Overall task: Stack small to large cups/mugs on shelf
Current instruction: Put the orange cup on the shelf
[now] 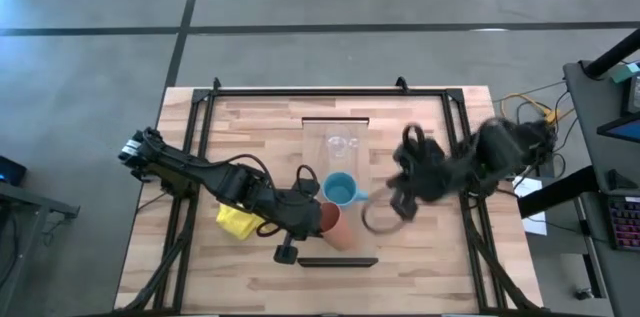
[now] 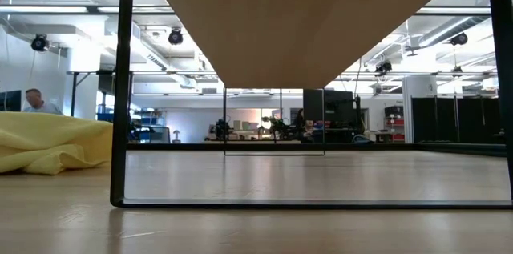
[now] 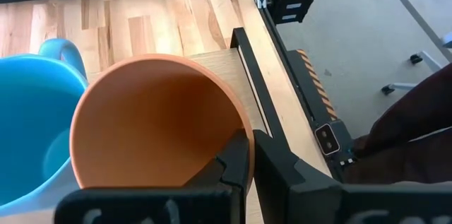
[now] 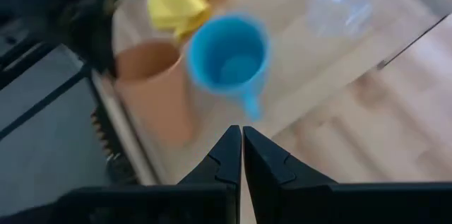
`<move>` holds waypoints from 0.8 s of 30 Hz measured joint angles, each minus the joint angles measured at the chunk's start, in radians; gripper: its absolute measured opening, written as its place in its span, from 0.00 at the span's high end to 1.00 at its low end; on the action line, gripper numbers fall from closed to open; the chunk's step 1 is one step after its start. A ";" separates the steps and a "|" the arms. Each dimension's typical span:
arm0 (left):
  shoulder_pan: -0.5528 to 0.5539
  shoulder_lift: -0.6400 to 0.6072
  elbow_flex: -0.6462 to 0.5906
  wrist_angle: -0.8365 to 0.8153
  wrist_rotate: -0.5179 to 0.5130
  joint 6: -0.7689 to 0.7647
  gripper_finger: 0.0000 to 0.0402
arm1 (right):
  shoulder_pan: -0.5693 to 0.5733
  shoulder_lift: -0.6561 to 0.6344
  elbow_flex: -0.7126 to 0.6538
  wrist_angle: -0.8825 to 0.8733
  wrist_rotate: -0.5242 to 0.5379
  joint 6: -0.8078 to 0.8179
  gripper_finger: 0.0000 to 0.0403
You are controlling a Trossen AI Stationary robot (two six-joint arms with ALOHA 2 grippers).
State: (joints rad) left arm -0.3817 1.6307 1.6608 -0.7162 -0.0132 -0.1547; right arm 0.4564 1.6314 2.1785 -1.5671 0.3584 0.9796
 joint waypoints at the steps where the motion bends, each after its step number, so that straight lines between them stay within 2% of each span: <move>1: 0.000 0.000 0.000 0.000 0.000 0.000 1.00 | 0.031 0.003 -0.017 0.010 0.001 0.037 0.98; 5: -0.002 -0.001 0.000 0.000 0.000 0.000 1.00 | 0.140 0.008 -0.122 0.089 0.038 0.189 0.98; 9: -0.002 -0.001 0.007 0.000 0.000 0.000 1.00 | 0.198 0.008 -0.254 0.277 0.112 0.268 0.98; 15: -0.005 -0.002 0.022 0.000 0.000 0.003 1.00 | 0.207 0.008 -0.456 0.539 0.114 0.331 0.98; 24: -0.006 0.002 0.022 -0.006 0.000 0.003 1.00 | 0.207 0.008 -0.589 0.634 0.140 0.425 0.98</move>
State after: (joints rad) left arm -0.3882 1.6325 1.6825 -0.7218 -0.0128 -0.1516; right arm 0.6632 1.6394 1.5893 -0.9327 0.4988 1.4047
